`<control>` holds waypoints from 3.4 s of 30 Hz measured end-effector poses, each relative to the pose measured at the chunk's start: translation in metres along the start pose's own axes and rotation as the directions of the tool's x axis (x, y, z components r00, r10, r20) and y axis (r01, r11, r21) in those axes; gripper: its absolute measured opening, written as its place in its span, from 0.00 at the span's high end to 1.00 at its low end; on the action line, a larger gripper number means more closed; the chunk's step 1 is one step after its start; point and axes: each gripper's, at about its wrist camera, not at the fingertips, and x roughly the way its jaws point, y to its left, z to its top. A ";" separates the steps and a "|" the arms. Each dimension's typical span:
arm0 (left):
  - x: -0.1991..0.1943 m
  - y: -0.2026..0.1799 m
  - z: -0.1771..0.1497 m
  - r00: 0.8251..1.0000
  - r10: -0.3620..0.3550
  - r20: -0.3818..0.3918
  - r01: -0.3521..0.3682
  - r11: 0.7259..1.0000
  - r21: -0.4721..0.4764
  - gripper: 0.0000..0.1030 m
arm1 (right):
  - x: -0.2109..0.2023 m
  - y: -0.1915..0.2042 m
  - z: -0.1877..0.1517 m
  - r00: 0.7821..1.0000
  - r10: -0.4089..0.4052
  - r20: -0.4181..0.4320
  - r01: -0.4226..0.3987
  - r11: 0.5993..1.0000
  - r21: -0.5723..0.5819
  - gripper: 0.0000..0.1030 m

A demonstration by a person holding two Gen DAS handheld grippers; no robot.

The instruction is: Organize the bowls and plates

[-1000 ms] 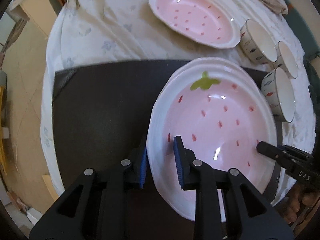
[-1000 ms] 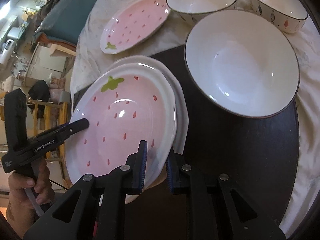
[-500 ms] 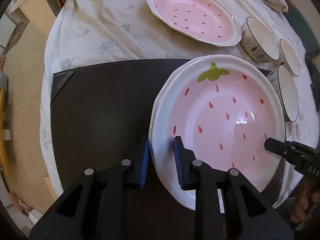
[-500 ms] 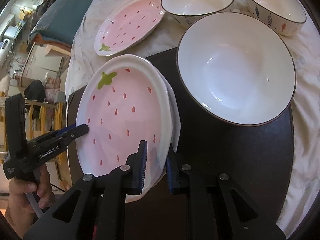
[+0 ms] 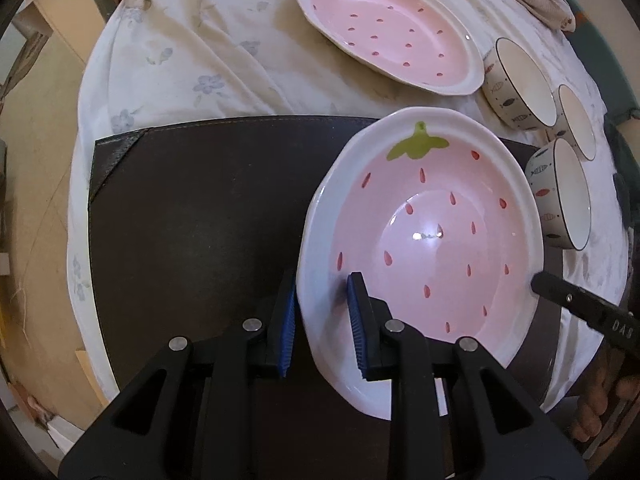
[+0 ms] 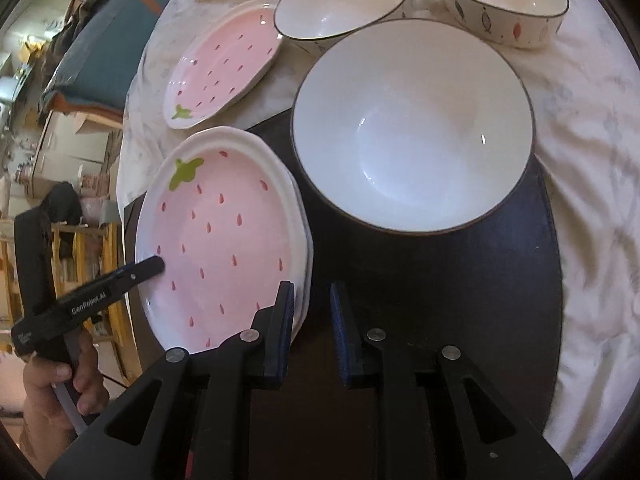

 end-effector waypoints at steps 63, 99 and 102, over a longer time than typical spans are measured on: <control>-0.030 -0.003 -0.040 0.991 0.106 0.083 -0.109 0.993 0.039 0.78 | 0.010 0.030 -0.051 0.995 -0.095 0.037 0.100 0.984 -0.149 0.75; -0.017 0.055 0.130 0.972 0.102 0.213 -0.026 0.943 -0.331 0.32 | 0.020 0.048 0.116 0.980 0.082 0.184 -0.130 0.955 0.267 0.47; -0.006 0.047 0.139 0.970 0.107 0.217 -0.027 0.940 -0.340 0.32 | 0.034 0.046 0.127 0.983 0.070 0.167 -0.119 0.947 0.299 0.51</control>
